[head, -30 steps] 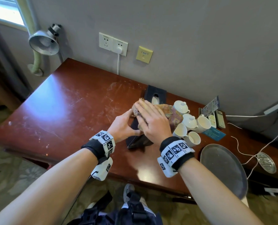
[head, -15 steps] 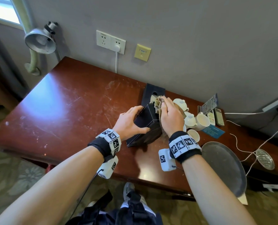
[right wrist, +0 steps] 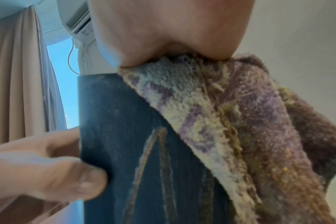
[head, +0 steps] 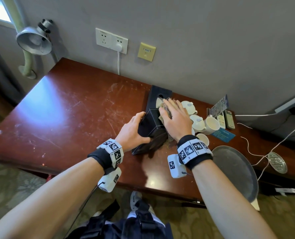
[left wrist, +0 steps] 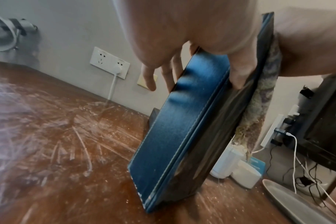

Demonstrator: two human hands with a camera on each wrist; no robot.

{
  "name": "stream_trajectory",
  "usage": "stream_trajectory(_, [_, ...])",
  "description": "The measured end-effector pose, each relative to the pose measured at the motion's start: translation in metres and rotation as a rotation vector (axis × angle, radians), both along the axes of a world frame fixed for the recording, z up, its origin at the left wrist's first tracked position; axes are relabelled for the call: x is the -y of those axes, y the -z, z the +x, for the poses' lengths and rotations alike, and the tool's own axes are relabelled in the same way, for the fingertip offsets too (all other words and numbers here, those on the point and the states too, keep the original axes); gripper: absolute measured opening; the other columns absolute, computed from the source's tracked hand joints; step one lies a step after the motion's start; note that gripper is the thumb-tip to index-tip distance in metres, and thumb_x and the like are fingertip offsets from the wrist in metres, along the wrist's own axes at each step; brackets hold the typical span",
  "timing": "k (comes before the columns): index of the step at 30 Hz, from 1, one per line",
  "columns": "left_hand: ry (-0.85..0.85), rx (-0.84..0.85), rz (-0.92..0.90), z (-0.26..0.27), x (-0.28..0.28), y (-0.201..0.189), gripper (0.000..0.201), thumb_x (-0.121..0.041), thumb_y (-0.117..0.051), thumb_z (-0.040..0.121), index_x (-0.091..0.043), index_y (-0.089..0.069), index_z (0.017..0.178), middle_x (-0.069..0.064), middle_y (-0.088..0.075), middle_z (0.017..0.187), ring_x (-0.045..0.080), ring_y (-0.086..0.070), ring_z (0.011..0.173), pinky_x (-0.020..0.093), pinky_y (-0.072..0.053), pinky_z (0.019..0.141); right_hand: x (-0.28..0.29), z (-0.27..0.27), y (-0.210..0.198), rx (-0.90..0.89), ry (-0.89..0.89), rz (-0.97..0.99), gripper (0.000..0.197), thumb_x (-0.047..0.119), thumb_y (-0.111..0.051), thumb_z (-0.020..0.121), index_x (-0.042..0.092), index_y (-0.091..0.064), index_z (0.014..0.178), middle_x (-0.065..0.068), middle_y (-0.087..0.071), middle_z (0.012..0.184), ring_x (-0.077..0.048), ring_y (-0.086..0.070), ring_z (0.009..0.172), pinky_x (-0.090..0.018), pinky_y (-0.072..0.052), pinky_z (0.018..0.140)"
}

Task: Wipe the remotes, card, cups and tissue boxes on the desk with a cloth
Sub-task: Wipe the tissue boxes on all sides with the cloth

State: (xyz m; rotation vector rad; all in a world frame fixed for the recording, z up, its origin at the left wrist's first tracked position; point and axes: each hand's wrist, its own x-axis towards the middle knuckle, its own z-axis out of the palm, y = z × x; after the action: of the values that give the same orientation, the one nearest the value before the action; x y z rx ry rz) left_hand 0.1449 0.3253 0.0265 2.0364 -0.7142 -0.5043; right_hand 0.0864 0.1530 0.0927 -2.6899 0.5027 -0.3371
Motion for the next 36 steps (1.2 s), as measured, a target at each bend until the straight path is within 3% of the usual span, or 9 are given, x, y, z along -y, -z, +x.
stream_trajectory(5, [0.01,0.007,0.004,0.017,-0.014,-0.016,0.096,-0.038,-0.086,0.07,-0.03,-0.032,0.148,-0.004,-0.053,0.138,0.017,-0.054,0.119,0.038,-0.046,0.102,-0.008,-0.01,0.003,0.149,-0.13,0.083,0.051,0.048,-0.035,0.098,0.029,-0.046,0.145,0.008,-0.044,0.15,-0.009,-0.032,0.143,-0.039,-0.024,0.119])
stream_trajectory(9, [0.057,-0.1,0.023,0.04,-0.029,-0.034,0.087,-0.031,-0.088,0.07,-0.032,-0.044,0.145,-0.007,-0.059,0.123,0.016,-0.059,0.107,0.034,-0.049,0.097,-0.006,-0.018,0.009,0.058,-0.22,0.288,0.059,0.054,-0.039,0.095,0.034,-0.033,0.15,0.008,-0.042,0.152,-0.009,-0.036,0.14,-0.036,-0.03,0.117])
stream_trajectory(11, [0.092,-0.16,0.042,0.047,-0.033,-0.037,0.077,-0.029,-0.087,0.073,-0.028,-0.051,0.141,-0.01,-0.06,0.113,0.013,-0.06,0.099,0.032,-0.05,0.096,-0.011,-0.022,0.018,0.024,-0.184,0.424,0.056,0.048,-0.045,0.098,0.035,-0.031,0.15,0.007,-0.047,0.148,-0.01,-0.043,0.136,-0.032,-0.033,0.114])
stream_trajectory(14, [0.129,-0.235,0.118,0.051,-0.034,-0.029,0.069,-0.028,-0.084,0.076,-0.025,-0.053,0.138,-0.007,-0.06,0.121,0.014,-0.058,0.109,0.036,-0.046,0.105,-0.025,-0.03,0.042,0.028,-0.1,0.558,0.051,0.033,-0.049,0.101,0.028,-0.035,0.15,0.004,-0.055,0.141,-0.011,-0.049,0.131,-0.026,-0.035,0.111])
stream_trajectory(17, [0.167,-0.278,0.21,0.054,-0.025,-0.019,0.064,-0.03,-0.082,0.08,-0.026,-0.053,0.137,-0.006,-0.06,0.125,0.018,-0.056,0.118,0.038,-0.043,0.108,-0.033,-0.036,0.066,0.06,0.028,0.632,0.049,0.034,-0.049,0.102,0.028,-0.038,0.148,0.005,-0.057,0.137,-0.012,-0.051,0.128,-0.025,-0.036,0.108])
stream_trajectory(22, [0.29,-0.272,0.382,0.059,0.004,-0.011,0.05,-0.034,-0.073,0.088,-0.028,-0.055,0.133,-0.006,-0.06,0.127,0.018,-0.056,0.117,0.033,-0.041,0.106,-0.025,-0.04,0.09,0.097,0.193,0.706,0.046,0.033,-0.052,0.1,0.028,-0.043,0.145,0.003,-0.056,0.138,-0.016,-0.05,0.129,-0.035,-0.037,0.112])
stream_trajectory(28, [0.356,-0.332,0.551,0.057,0.021,0.014,0.056,-0.03,-0.071,0.091,-0.018,-0.053,0.142,0.0,-0.061,0.134,0.019,-0.06,0.114,0.031,-0.044,0.104,-0.031,-0.039,0.116,0.022,0.247,0.778,0.046,0.028,-0.051,0.101,0.025,-0.042,0.146,0.003,-0.049,0.146,-0.017,-0.044,0.135,-0.034,-0.032,0.115])
stream_trajectory(31, [0.278,-0.472,0.499,0.059,0.022,0.025,0.054,-0.022,-0.072,0.09,-0.015,-0.055,0.141,0.003,-0.065,0.13,0.023,-0.063,0.113,0.039,-0.048,0.105,-0.032,-0.033,0.123,0.015,0.245,0.799,0.046,0.025,-0.051,0.101,0.027,-0.042,0.146,0.005,-0.049,0.146,-0.015,-0.044,0.134,-0.027,-0.031,0.113])
stream_trajectory(36, [0.333,-0.288,0.6,0.064,0.023,0.03,0.054,-0.03,-0.068,0.092,-0.022,-0.052,0.143,0.001,-0.059,0.137,0.019,-0.056,0.119,0.027,-0.04,0.102,-0.025,-0.022,0.131,-0.071,0.196,0.807,0.045,0.028,-0.05,0.102,0.029,-0.042,0.146,0.005,-0.049,0.146,-0.015,-0.045,0.134,-0.023,-0.031,0.109])
